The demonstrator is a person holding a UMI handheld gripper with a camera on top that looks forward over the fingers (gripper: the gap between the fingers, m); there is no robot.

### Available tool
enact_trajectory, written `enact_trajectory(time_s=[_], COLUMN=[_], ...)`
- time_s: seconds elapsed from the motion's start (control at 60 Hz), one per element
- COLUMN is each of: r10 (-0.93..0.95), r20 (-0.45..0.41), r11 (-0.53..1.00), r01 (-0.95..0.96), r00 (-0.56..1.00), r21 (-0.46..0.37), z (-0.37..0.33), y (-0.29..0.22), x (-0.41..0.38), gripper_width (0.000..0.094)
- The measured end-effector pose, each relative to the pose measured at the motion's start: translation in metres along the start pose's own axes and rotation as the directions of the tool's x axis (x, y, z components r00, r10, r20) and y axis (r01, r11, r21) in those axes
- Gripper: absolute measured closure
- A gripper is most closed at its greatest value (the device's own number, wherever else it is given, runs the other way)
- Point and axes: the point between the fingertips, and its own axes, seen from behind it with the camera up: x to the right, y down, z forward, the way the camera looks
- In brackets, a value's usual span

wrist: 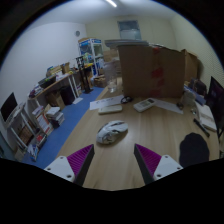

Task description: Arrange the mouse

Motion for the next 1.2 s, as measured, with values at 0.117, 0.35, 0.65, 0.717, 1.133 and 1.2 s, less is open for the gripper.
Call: enact_trajectory(time_s=[0.117,0.35,0.65,0.717,1.133,1.2], r10=[0.018,0.033,0.045,0.046,0.051,0.025], r20=[-0.015,-0.151,-0.268,-0.274,-0.148,-0.145], r11=[1.000,0.998,0.999,0.999,0.998,0.989], r01=[-0.018,-0.041,-0.040,-0.039,-0.046,-0.004], r00=[1.000,0.988,0.962,0.961,0.988,0.989], r21=[-0.001,-0.052,0.022,0.031,0.032,0.148], z=[0.048,0.127,0.163,0.163,0.095,0.047], y=[-0.003,-0.003,-0.028,-0.027,-0.108,-0.157], x=[-0.016,-0.016,-0.004,-0.007,0.002,0.033], gripper_width=[0.0098,0.0091,0.0295,0.0391,0.0532,0.0532])
